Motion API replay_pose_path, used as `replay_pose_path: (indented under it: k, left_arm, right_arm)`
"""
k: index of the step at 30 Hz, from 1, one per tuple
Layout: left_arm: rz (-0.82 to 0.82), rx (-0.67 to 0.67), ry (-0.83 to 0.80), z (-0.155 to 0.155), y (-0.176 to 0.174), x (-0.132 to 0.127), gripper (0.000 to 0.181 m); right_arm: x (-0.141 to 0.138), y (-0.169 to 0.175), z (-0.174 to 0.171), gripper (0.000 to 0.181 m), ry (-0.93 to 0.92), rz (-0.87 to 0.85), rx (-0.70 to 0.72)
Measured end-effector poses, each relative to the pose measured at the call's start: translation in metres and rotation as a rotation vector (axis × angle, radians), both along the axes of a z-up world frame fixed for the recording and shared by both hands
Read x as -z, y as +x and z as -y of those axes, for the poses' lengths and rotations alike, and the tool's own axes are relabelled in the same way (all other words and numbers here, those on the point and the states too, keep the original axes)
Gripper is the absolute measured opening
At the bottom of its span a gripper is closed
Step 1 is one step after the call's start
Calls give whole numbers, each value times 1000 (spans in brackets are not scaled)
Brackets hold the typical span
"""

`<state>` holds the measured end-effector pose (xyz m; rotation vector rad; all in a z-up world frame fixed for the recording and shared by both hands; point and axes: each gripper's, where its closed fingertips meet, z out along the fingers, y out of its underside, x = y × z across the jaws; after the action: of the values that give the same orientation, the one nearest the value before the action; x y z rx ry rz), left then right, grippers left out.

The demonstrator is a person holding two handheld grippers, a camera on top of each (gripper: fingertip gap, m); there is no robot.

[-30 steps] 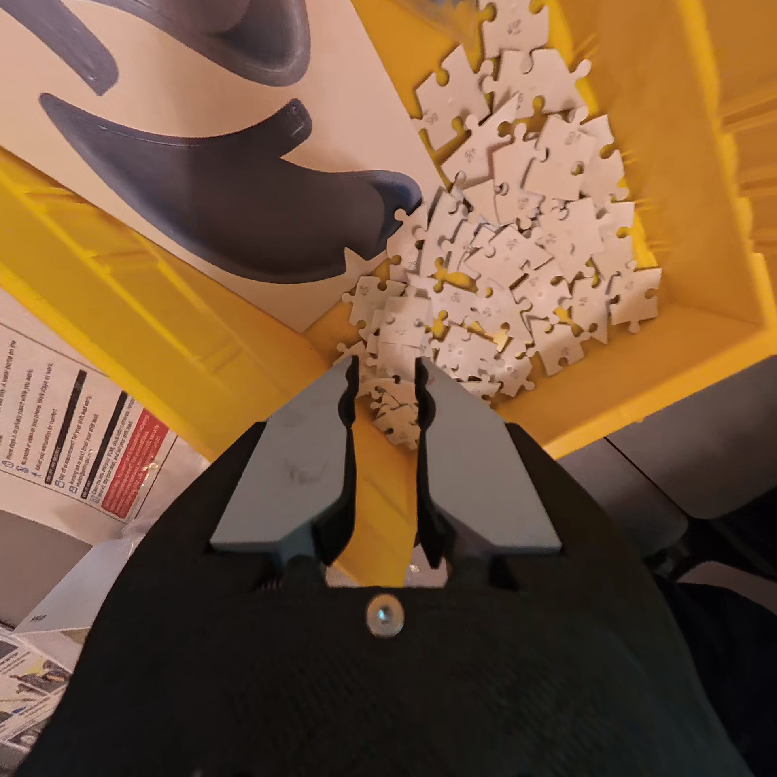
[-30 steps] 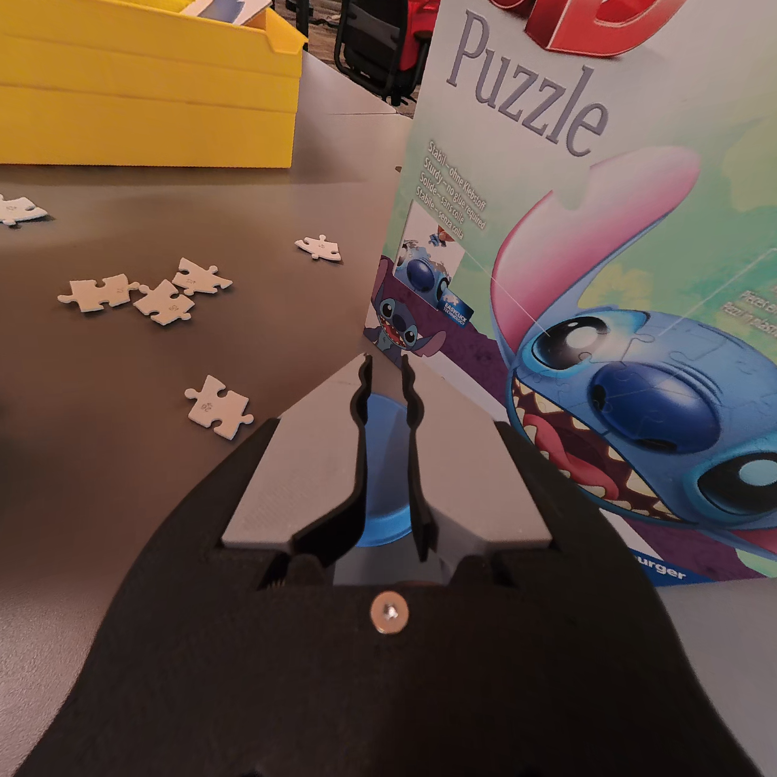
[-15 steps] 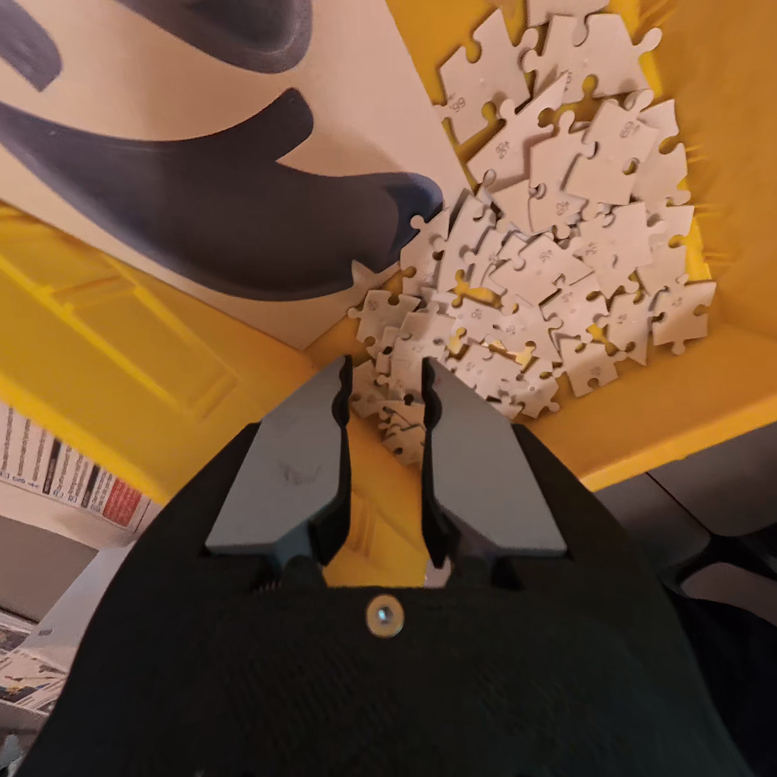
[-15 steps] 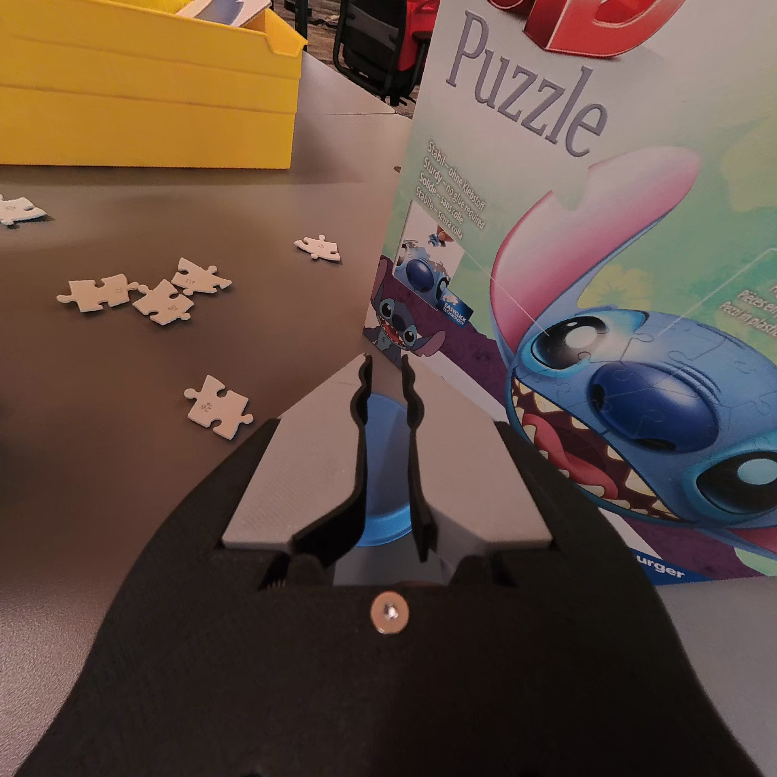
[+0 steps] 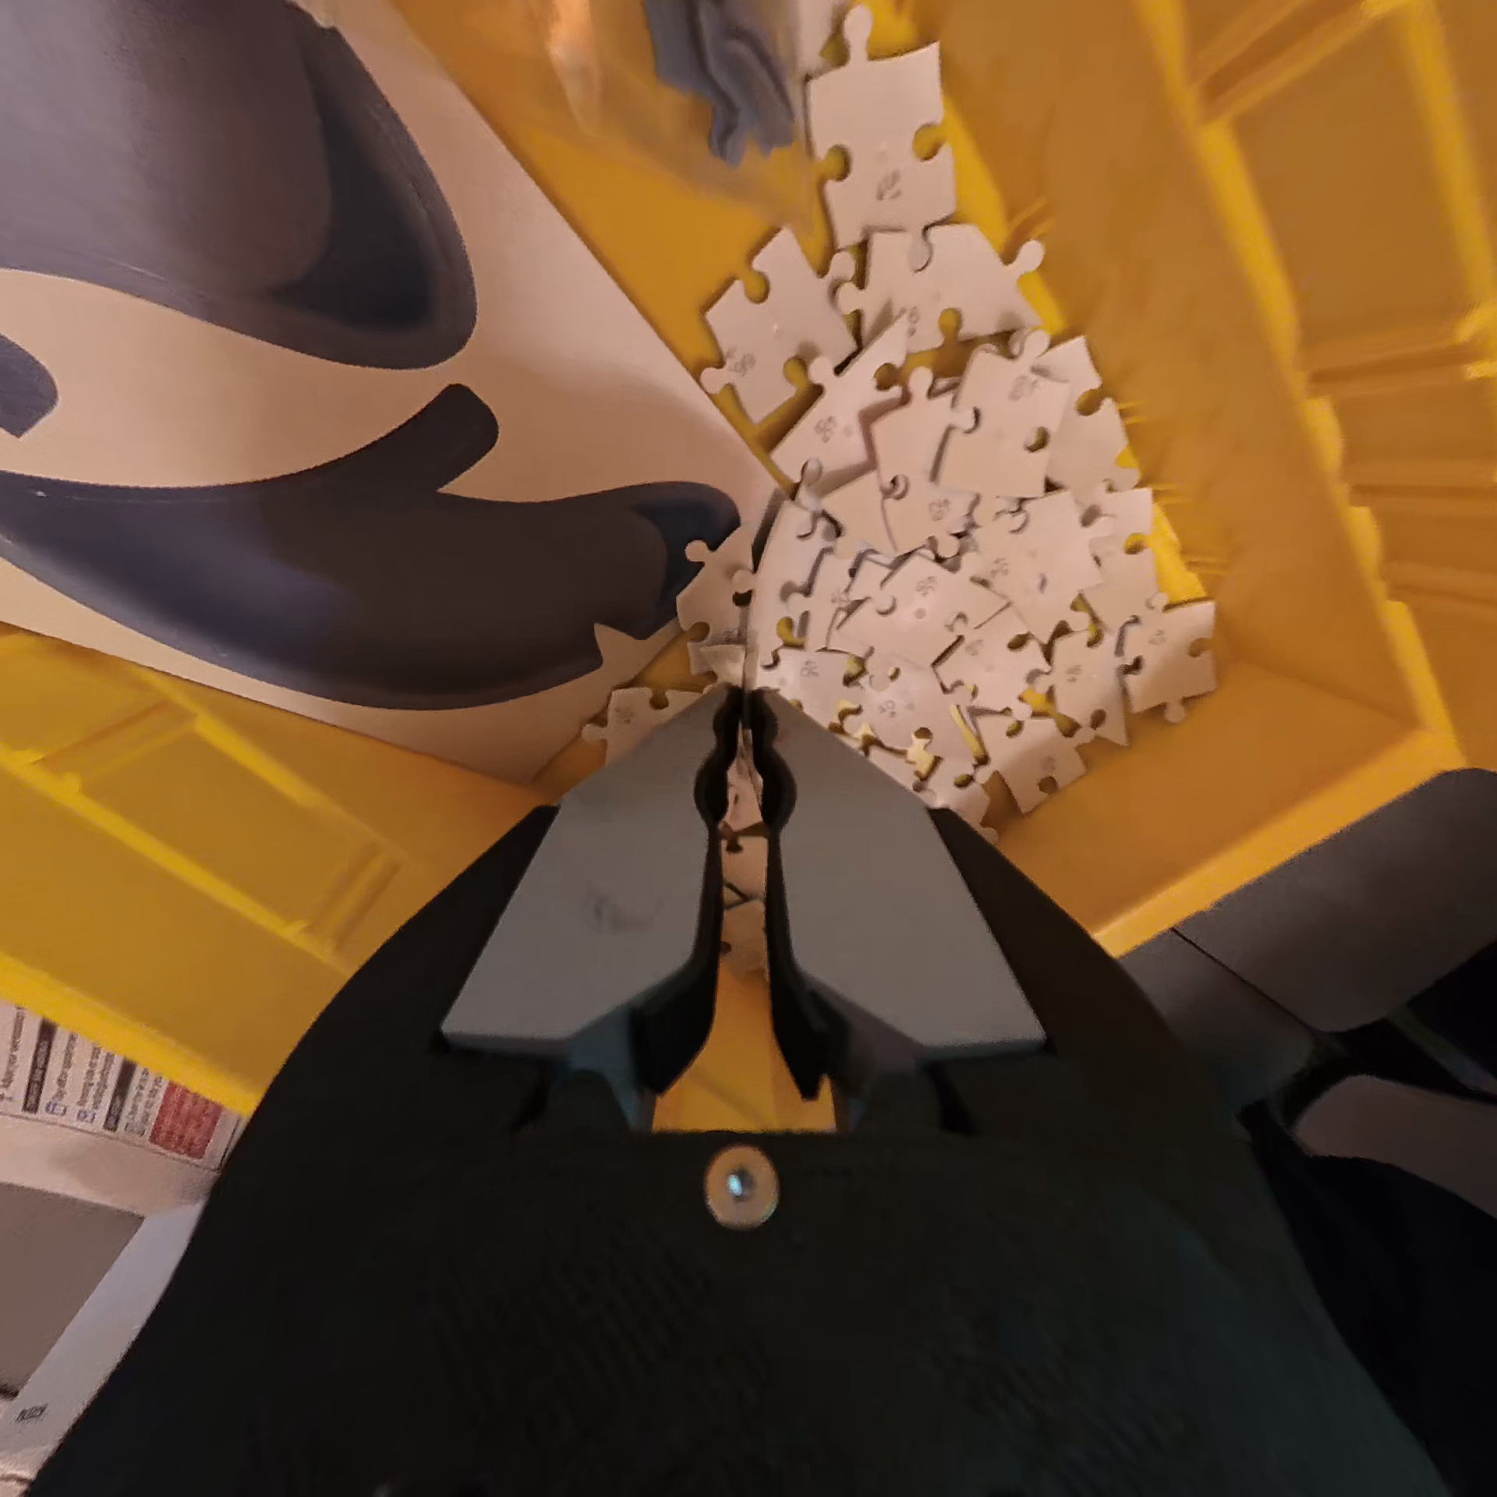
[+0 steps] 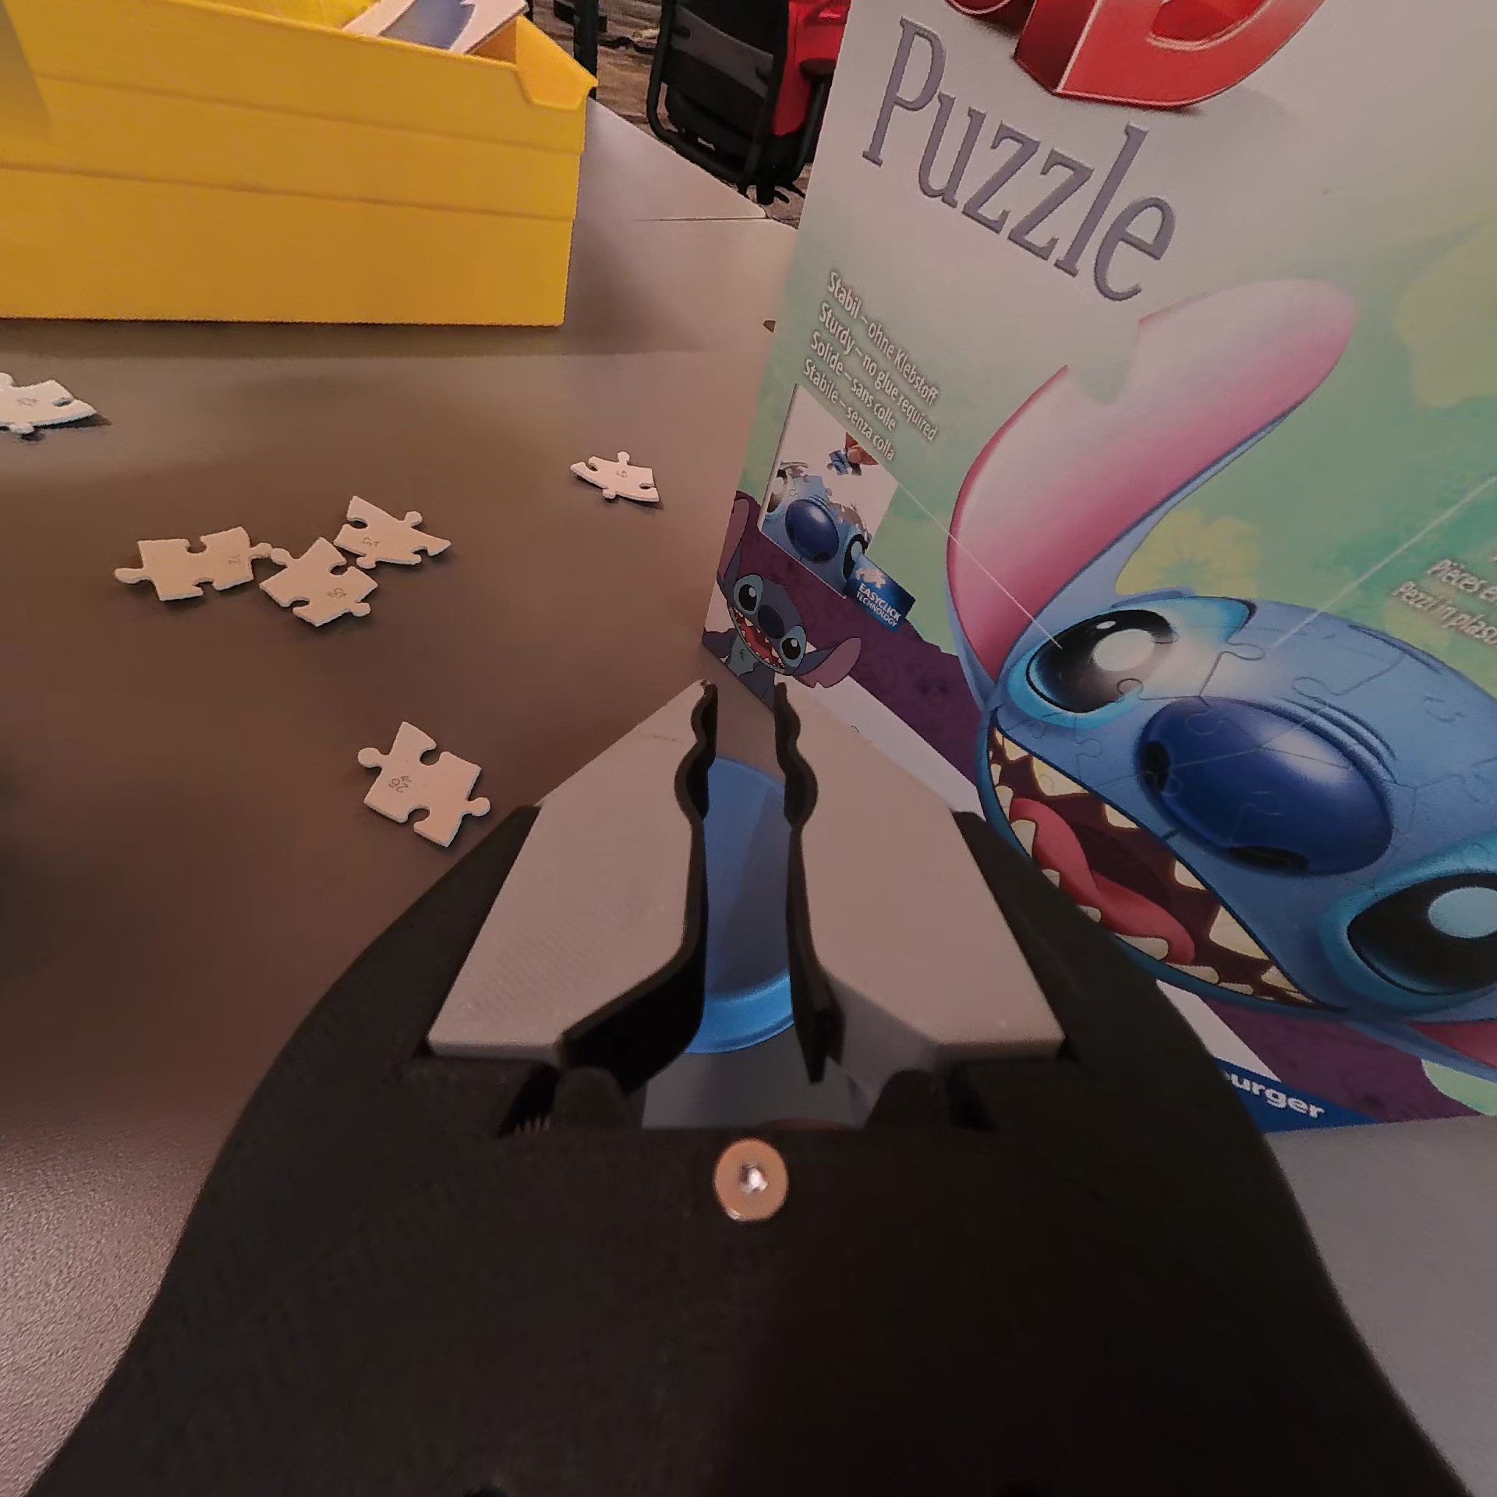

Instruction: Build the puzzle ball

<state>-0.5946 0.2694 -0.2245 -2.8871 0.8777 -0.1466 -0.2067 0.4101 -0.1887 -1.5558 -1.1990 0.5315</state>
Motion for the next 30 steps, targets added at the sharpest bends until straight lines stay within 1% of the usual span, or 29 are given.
replay_pose_path:
  k: [3, 9, 12, 16, 18, 19, 20, 23, 24, 25, 26, 29, 30]
  left_arm:
    - [-13, 5, -17, 5, -3, 2, 0]
    - [47, -8, -29, 4, 0, 2, 0]
    - [40, -13, -34, 4, -2, 3, 0]
    - [63, 11, -41, 9, 2, -2, 0]
    - [126, 37, -8, 12, 7, -15, 0]
    - [161, 33, 33, 11, 8, -26, 0]
    - [195, 6, 88, 6, 6, -38, 0]
    - [318, -128, 270, -19, -3, -78, 0]
    - [376, -140, 296, -22, 1, -88, 0]
    - [423, -124, 289, -20, 8, -91, 0]
    - [441, -88, 248, -13, 15, -88, 0]
    - [332, 19, 118, 4, 24, -57, 0]
    - [343, 63, 66, 12, 32, -51, 0]
  right_arm:
    - [0, 0, 0, 10, 0, 1, 1]
    - [0, 0, 0, 10, 1, 1, 4]
    - [0, 0, 0, 10, 2, 2, 4]
    - [0, 0, 0, 10, 1, 2, 4]
    - [0, 0, 0, 10, 1, 0, 3]
    - [0, 0, 0, 10, 1, 0, 2]
    - [0, 0, 0, 10, 1, 1, 1]
    - [1, 0, 0, 11, 2, 7, 0]
    - [1, -1, 0, 10, 3, 10, 0]
    - [1, -1, 0, 10, 4, 11, 0]
    - [2, -1, 0, 10, 5, 12, 1]
    - [1, 0, 0, 10, 7, 11, 5]
    - [1, 0, 0, 10, 7, 10, 6]
